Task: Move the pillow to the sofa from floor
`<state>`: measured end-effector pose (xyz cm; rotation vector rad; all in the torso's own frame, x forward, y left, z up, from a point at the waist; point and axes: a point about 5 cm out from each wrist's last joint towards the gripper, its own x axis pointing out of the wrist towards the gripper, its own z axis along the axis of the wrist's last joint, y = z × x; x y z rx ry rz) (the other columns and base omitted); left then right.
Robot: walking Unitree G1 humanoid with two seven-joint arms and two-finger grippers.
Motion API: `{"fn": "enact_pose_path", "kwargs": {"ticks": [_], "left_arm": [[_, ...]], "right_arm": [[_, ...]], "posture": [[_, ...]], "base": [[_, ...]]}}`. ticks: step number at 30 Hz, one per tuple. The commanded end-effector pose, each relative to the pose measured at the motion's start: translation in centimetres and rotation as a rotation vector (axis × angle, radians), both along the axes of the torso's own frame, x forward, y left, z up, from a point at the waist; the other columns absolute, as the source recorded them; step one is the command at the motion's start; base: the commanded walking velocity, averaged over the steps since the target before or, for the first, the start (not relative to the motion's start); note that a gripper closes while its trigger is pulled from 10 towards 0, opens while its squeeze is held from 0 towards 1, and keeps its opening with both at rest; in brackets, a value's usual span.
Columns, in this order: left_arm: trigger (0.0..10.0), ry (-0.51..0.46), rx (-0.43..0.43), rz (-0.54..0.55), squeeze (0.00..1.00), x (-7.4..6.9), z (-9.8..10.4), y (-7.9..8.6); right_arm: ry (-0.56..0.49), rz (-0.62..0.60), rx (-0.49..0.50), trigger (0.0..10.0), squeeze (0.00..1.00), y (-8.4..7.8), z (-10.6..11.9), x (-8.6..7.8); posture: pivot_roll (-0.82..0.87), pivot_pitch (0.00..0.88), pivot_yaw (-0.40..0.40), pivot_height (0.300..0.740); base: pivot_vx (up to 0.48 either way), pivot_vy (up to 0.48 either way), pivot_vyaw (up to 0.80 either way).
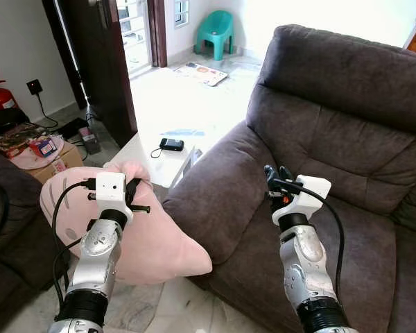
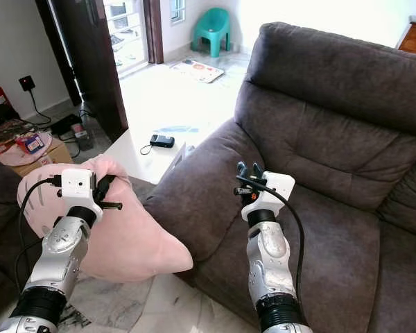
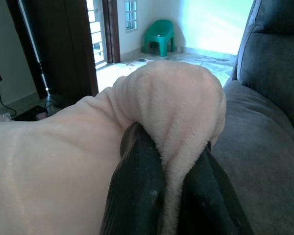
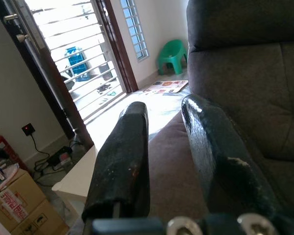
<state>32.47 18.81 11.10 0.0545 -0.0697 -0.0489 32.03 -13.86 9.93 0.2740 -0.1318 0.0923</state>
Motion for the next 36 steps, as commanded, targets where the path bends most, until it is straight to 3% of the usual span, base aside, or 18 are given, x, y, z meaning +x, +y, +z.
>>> {"fn": "enact_pose_path", "kwargs": {"ticks": [1, 15, 36], "left_arm": [[10.0, -0.112, 0.005, -0.033, 0.0, 0.6, 2.5, -0.6], [10.0, -0.112, 0.005, -0.033, 0.0, 0.6, 2.5, -0.6], [10.0, -0.094, -0.005, -0.047, 0.0, -0.5, 1.4, -1.0]], "right_arm": [[0.0, -0.005, 0.004, 10.0, 0.0, -0.1, 0.1, 0.1], [0.0, -0.007, 0.004, 10.0, 0.0, -0.1, 0.0, 0.1], [0.082, -0.003, -0.047, 10.0, 0.0, -0.9, -1.7, -0.3]], "posture": [[0.12, 0.0, -0.044, 0.74], [0.12, 0.0, -0.044, 0.74], [0.11, 0.0, -0.055, 0.74]], "base": [[0.0, 0.0, 0.0], [0.0, 0.0, 0.0], [-0.424, 0.0, 0.0]]}}
